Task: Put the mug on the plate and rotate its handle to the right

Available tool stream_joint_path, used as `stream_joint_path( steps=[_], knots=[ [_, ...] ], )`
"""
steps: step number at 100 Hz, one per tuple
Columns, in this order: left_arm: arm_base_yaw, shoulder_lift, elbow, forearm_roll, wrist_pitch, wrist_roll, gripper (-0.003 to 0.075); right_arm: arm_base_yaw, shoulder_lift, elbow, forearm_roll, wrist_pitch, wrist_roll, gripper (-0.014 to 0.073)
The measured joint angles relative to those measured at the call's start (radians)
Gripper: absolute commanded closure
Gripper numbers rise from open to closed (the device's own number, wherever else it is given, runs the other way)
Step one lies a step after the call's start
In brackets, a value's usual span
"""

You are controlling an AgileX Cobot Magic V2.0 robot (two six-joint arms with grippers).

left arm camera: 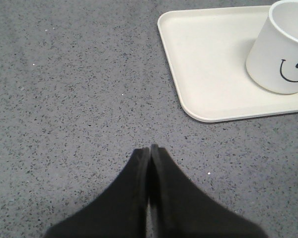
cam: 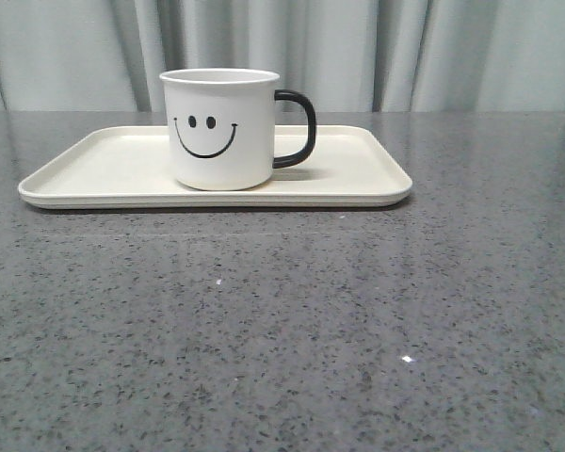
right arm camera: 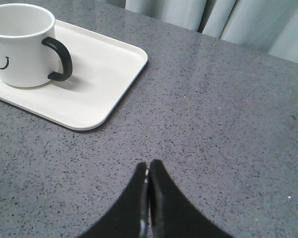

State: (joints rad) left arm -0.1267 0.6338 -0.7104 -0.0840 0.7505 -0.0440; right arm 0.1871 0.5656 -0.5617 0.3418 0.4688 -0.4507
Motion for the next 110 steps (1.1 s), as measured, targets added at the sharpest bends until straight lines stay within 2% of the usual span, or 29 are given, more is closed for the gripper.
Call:
stream_joint_path(
  steps=[49, 62, 85, 110],
  knots=[
    [0.000, -0.002, 0.004, 0.004, -0.004, 0.000, 0.0740, 0.000, 0.000, 0.000, 0.000, 0.000, 0.000, 0.0659],
    [0.000, -0.046, 0.043, 0.038, -0.090, 0.000, 0.0740, 0.000, 0.000, 0.000, 0.000, 0.000, 0.000, 0.0659],
    [0.000, -0.257, 0.267, 0.084, -0.402, 0.000, 0.0740, 0.000, 0.000, 0.000, 0.000, 0.000, 0.000, 0.0659],
    [0.000, -0.511, 0.552, 0.122, -0.493, 0.000, 0.0740, 0.000, 0.000, 0.000, 0.000, 0.000, 0.000, 0.0659]
  ],
)
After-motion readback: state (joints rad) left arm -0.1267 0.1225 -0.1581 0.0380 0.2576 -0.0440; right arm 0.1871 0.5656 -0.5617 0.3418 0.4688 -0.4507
